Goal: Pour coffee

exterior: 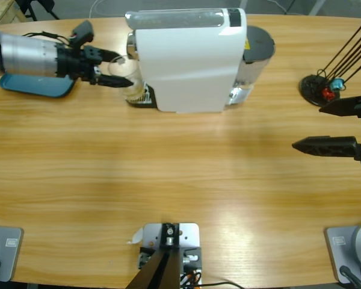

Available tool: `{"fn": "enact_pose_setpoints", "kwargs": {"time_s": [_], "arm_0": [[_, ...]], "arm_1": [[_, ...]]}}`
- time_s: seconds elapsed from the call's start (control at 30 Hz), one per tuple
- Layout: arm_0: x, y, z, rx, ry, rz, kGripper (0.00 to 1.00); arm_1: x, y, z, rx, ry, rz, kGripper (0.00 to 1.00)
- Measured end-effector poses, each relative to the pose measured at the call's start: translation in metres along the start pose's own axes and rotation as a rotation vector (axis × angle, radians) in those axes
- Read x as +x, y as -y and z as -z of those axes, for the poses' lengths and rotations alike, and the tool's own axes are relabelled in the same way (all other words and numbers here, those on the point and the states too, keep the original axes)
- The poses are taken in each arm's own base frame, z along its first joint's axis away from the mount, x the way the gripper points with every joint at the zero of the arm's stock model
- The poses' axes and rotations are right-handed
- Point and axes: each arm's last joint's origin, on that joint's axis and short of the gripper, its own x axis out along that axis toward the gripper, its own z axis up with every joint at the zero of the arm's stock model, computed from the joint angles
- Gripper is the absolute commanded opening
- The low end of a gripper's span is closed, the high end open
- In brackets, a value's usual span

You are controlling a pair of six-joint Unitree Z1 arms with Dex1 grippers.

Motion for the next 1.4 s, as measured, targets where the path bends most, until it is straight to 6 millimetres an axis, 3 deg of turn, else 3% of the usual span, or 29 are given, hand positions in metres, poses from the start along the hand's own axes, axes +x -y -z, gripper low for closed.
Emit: {"fn": "enact_pose_setpoints", "kwargs": {"time_s": [0.13, 0.33, 0.47, 0.6, 0.73, 1.0, 1.4], "arm_0": [[-0.038, 0.002, -0.003, -0.049, 0.011, -0.100, 0.000], [-0.109, 0.007, 0.004, -0.117, -0.059, -0.426, 0.000], [-0.126, 0.011, 0.021, -0.181, -0.181, -0.608, 0.000], [-0.138, 0.002, 0.035, -0.259, -0.244, -0.749, 0.000], [-0.139, -0.018, 0.051, -0.325, -0.239, -0.830, 0.000], [-0.117, -0.040, 0.084, -0.437, -0.251, -0.835, 0.000], [-0.110, -0.055, 0.094, -0.472, -0.242, -0.853, 0.000]], "arm_1": [[0.000, 0.000, 0.000, 0.000, 0.000, 0.000, 1.000], [-0.002, 0.000, 0.000, -0.001, 0.007, 0.011, 1.000], [-0.005, 0.000, 0.002, -0.003, 0.020, 0.014, 1.000], [-0.007, -0.001, 0.002, -0.004, 0.026, 0.015, 1.000], [-0.007, -0.001, 0.002, -0.004, 0.025, 0.015, 1.000], [-0.007, -0.001, 0.002, -0.003, 0.022, 0.015, 1.000], [-0.006, -0.001, 0.002, -0.003, 0.017, 0.014, 1.000]]}}
